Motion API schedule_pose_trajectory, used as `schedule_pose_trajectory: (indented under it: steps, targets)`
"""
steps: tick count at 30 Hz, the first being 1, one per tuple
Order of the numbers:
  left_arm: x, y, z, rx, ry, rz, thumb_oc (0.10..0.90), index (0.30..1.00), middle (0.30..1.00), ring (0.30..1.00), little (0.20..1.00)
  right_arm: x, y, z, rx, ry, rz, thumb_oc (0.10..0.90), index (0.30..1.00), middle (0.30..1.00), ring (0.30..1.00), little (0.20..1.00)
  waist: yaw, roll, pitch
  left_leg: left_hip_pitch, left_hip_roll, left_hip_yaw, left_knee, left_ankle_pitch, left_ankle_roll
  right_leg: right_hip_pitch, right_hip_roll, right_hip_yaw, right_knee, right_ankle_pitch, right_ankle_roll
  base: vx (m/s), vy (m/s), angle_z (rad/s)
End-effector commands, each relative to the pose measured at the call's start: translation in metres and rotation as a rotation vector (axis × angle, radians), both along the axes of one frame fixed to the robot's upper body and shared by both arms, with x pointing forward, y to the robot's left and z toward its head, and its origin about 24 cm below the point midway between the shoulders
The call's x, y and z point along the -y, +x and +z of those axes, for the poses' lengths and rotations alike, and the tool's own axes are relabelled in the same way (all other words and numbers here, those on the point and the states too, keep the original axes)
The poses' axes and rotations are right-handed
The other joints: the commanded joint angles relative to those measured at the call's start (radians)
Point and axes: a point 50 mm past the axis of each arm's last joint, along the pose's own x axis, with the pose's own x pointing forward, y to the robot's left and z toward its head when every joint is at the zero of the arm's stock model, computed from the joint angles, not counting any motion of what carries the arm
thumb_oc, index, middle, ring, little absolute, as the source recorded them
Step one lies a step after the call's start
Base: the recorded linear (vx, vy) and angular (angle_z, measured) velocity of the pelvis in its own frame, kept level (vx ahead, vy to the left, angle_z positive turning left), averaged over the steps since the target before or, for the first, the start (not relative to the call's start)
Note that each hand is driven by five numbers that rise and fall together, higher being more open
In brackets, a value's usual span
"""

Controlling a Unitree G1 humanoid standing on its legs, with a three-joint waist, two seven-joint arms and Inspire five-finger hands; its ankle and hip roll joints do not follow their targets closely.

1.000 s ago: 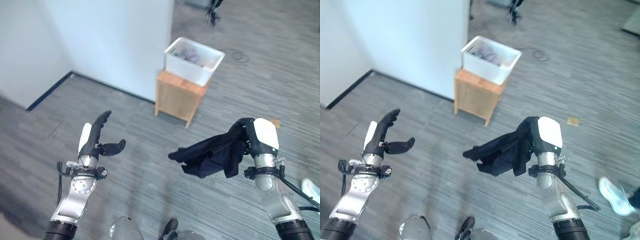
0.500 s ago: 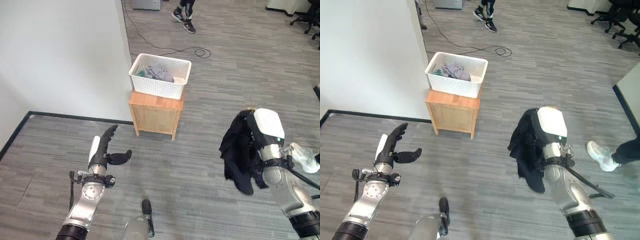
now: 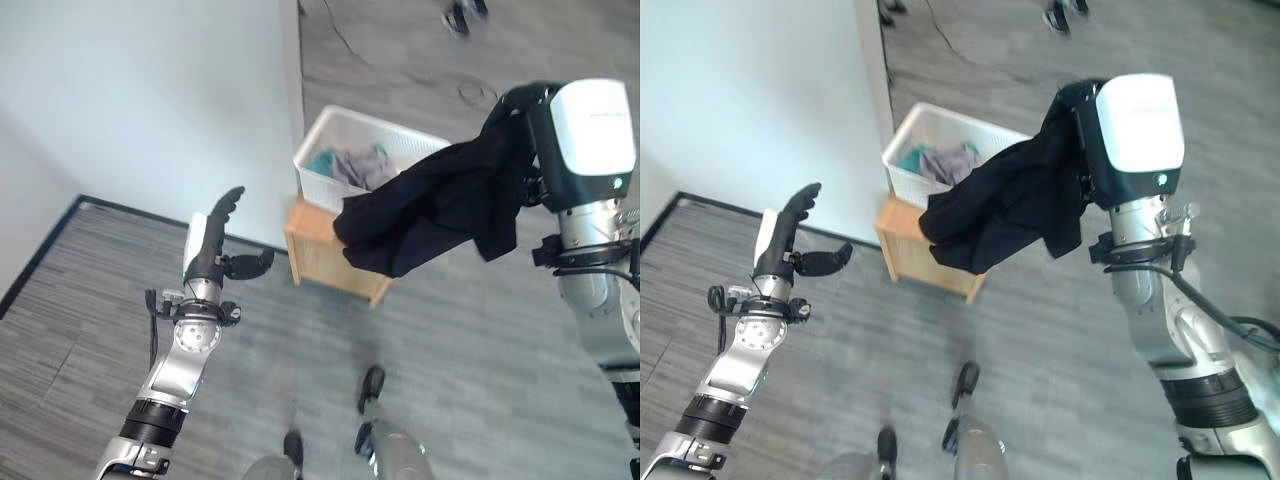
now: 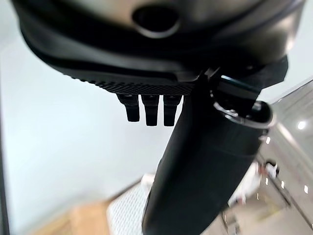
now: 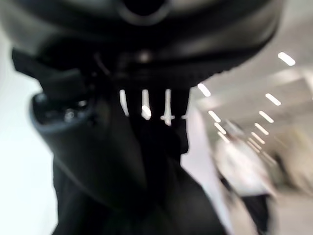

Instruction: Pick up bed clothes into laundry basket.

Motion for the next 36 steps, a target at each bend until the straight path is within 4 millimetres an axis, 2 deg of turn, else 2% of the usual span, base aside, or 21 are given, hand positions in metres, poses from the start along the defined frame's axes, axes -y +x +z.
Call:
schedule_pose_trajectory:
  steps: [1,2,3,4,5,7,8,9,10,11,12,13,17,23,25,27,28,30,31,32,36]
  targets:
    - [0.016,-0.002,0.045,0.246,0.064,-0.126,0.8,0.9,0.9,0.9,0.9,-0.023,-0.039,0.083,0.454,-0.136,0.086,0.4,0.3,0.3,0.3,0.3,0.019,-0.021,-0.115,-0.128,0.096,0.056,0.164,0.049,-0.034,0.222,-0.046,-0.07,-0.031,-0.263,0.163,0.15,-0.27,0.27]
    - [0.018,-0.003,0.042,0.234,0.044,-0.141,0.8,0.9,0.9,0.9,0.9,-0.028,-0.044,0.102,0.502,-0.195,0.079,0.4,0.3,0.3,0.3,0.3,0.043,-0.025,-0.109,-0.208,0.129,0.031,0.339,0.139,-0.087,0.263,-0.039,-0.096,-0.031,-0.297,0.135,0.04,-0.137,0.35]
    - [0.018,-0.003,0.043,0.238,0.039,-0.138,0.8,0.9,0.9,0.9,0.9,-0.029,-0.044,0.104,0.506,-0.199,0.083,0.4,0.3,0.3,0.3,0.3,0.034,-0.022,-0.109,-0.222,0.128,0.025,0.348,0.144,-0.086,0.257,-0.04,-0.102,-0.031,-0.293,0.132,0.15,-0.243,0.56]
    - [0.016,-0.003,0.041,0.227,0.04,-0.138,0.8,0.9,0.9,0.9,0.9,-0.028,-0.04,0.121,0.507,-0.246,0.029,0.4,0.3,0.3,0.3,0.3,0.063,-0.04,-0.104,-0.278,0.132,-0.002,0.454,0.164,-0.101,0.285,-0.034,-0.105,-0.031,-0.312,0.121,0.11,-0.133,0.45]
    - [0.015,-0.004,0.038,0.219,0.036,-0.136,0.8,0.9,0.9,0.9,0.9,-0.029,-0.036,0.129,0.502,-0.269,0.006,0.4,0.3,0.3,0.3,0.3,0.065,-0.045,-0.106,-0.293,0.137,-0.003,0.452,0.161,-0.098,0.291,-0.032,-0.106,-0.031,-0.315,0.121,0.17,-0.139,0.25]
    - [0.012,-0.005,0.034,0.199,0.027,-0.132,0.8,0.9,0.9,0.9,0.9,-0.027,-0.025,0.149,0.467,-0.316,-0.073,0.4,0.3,0.3,0.3,0.3,0.069,-0.057,-0.115,-0.282,0.17,0.02,0.344,0.14,-0.092,0.299,-0.039,-0.114,-0.031,-0.322,0.135,0.12,0.005,-0.15]
    - [0.012,-0.005,0.034,0.201,0.019,-0.128,0.8,0.9,0.9,0.9,0.9,-0.03,-0.023,0.151,0.47,-0.323,-0.067,0.4,0.3,0.3,0.3,0.3,0.066,-0.051,-0.113,-0.276,0.167,0.025,0.336,0.143,-0.091,0.299,-0.042,-0.112,-0.031,-0.322,0.135,0.19,0.134,-0.14]
    - [0.007,-0.008,0.027,0.171,0.013,-0.113,0.8,0.9,0.9,0.9,0.9,-0.021,-0.015,0.162,0.432,-0.331,-0.136,0.4,0.3,0.3,0.3,0.3,0.063,-0.04,-0.134,-0.233,0.169,0.034,0.08,0.128,-0.079,0.301,-0.04,-0.109,-0.031,-0.332,0.158,0.14,0.109,-0.12]
    - [0.008,-0.008,0.027,0.172,0.007,-0.111,0.8,0.9,0.9,0.9,0.9,-0.023,-0.014,0.163,0.434,-0.336,-0.133,0.4,0.3,0.3,0.3,0.3,0.062,-0.037,-0.132,-0.221,0.164,0.038,0.061,0.137,-0.078,0.302,-0.043,-0.108,-0.031,-0.332,0.159,0.26,0.2,-0.09]
    - [0.001,-0.01,0.021,0.152,0.005,-0.089,0.8,0.9,0.9,0.9,0.9,-0.017,-0.006,0.165,0.385,-0.355,-0.196,0.4,0.3,0.3,0.3,0.3,0.058,-0.01,-0.152,-0.175,0.153,0.02,-0.115,0.178,-0.08,0.313,-0.025,-0.098,-0.031,-0.348,0.166,0.13,0.089,-0.12]
    - [0.002,-0.01,0.021,0.152,0.0,-0.087,0.8,0.9,0.9,0.9,0.9,-0.018,-0.005,0.166,0.386,-0.359,-0.194,0.4,0.3,0.3,0.3,0.3,0.057,-0.005,-0.15,-0.167,0.153,0.022,-0.127,0.184,-0.081,0.315,-0.025,-0.097,-0.031,-0.348,0.166,0.17,0.094,-0.21]
    - [0.005,-0.01,0.019,0.148,-0.005,-0.094,0.8,0.9,0.9,0.9,0.9,-0.009,-0.004,0.166,0.375,-0.33,-0.221,0.4,0.3,0.3,0.3,0.3,0.048,0.004,-0.154,-0.154,0.159,0.026,-0.153,0.205,-0.086,0.322,-0.022,-0.104,-0.031,-0.354,0.16,0.17,0.022,-0.35]
    - [0.012,-0.006,0.02,0.147,-0.002,-0.112,0.8,0.9,0.9,0.9,0.9,0.001,0.004,0.149,0.336,-0.25,-0.204,0.4,0.3,0.3,0.3,0.3,0.028,0.009,-0.183,-0.092,0.144,0.058,-0.216,0.211,-0.072,0.341,-0.032,-0.108,-0.031,-0.336,0.16,0.17,0.054,-0.02]
    - [0.016,-0.005,0.024,0.167,-0.013,-0.116,0.8,0.9,0.9,0.9,0.9,-0.003,0.01,0.122,0.294,-0.197,-0.139,0.4,0.3,0.3,0.3,0.3,0.026,0.018,-0.179,-0.093,0.134,0.071,-0.216,0.199,-0.063,0.337,-0.051,-0.11,-0.031,-0.331,0.177,0.08,0.065,0.0]
    - [0.018,-0.003,0.026,0.172,-0.02,-0.121,0.8,0.9,0.9,0.9,0.9,-0.005,0.014,0.099,0.241,-0.176,-0.105,0.4,0.3,0.3,0.3,0.3,0.031,0.016,-0.175,-0.102,0.128,0.07,-0.216,0.195,-0.058,0.331,-0.058,-0.113,-0.031,-0.328,0.185,0.04,0.073,0.06]
    - [0.019,-0.002,0.027,0.173,-0.02,-0.123,0.8,0.9,0.9,0.9,0.9,-0.005,0.015,0.092,0.225,-0.172,-0.103,0.4,0.3,0.3,0.3,0.3,0.034,0.013,-0.175,-0.106,0.127,0.069,-0.216,0.194,-0.057,0.328,-0.06,-0.115,-0.031,-0.327,0.186,0.02,0.052,0.0]
    - [0.021,-0.002,0.028,0.18,-0.032,-0.124,0.8,0.9,0.9,0.9,0.9,-0.01,0.02,0.077,0.187,-0.152,-0.074,0.4,0.3,0.3,0.3,0.3,0.038,0.017,-0.166,-0.112,0.126,0.068,-0.216,0.193,-0.054,0.323,-0.064,-0.117,-0.031,-0.323,0.19,0.0,0.065,0.0]
    - [0.021,-0.002,0.028,0.175,-0.033,-0.127,0.8,0.9,0.9,0.9,0.9,-0.012,0.021,0.067,0.164,-0.146,-0.068,0.4,0.3,0.3,0.3,0.3,0.042,0.013,-0.167,-0.116,0.126,0.067,-0.216,0.192,-0.053,0.319,-0.066,-0.12,-0.031,-0.323,0.193,0.0,0.051,-0.02]
    - [0.023,-0.003,0.026,0.167,-0.047,-0.128,0.8,0.9,0.9,0.9,0.9,-0.017,0.025,0.049,0.114,-0.135,-0.05,0.4,0.3,0.3,0.3,0.3,0.052,0.013,-0.162,-0.121,0.126,0.065,-0.216,0.19,-0.051,0.316,-0.067,-0.125,-0.031,-0.321,0.194,0.01,0.039,-0.02]
    - [0.023,-0.003,0.026,0.166,-0.046,-0.129,0.8,0.9,0.9,0.9,0.9,-0.016,0.024,0.049,0.114,-0.134,-0.051,0.4,0.3,0.3,0.3,0.3,0.052,0.012,-0.163,-0.121,0.126,0.064,-0.216,0.19,-0.051,0.316,-0.067,-0.126,-0.031,-0.321,0.194,0.01,0.055,-0.02]
    - [0.025,-0.004,0.023,0.155,-0.063,-0.135,0.8,0.9,0.9,0.9,0.9,-0.023,0.028,0.023,0.049,-0.122,-0.039,0.4,0.3,0.3,0.3,0.3,0.079,0.001,-0.149,-0.14,0.124,0.05,-0.216,0.191,-0.05,0.307,-0.069,-0.137,-0.031,-0.316,0.199,0.0,0.029,0.04]
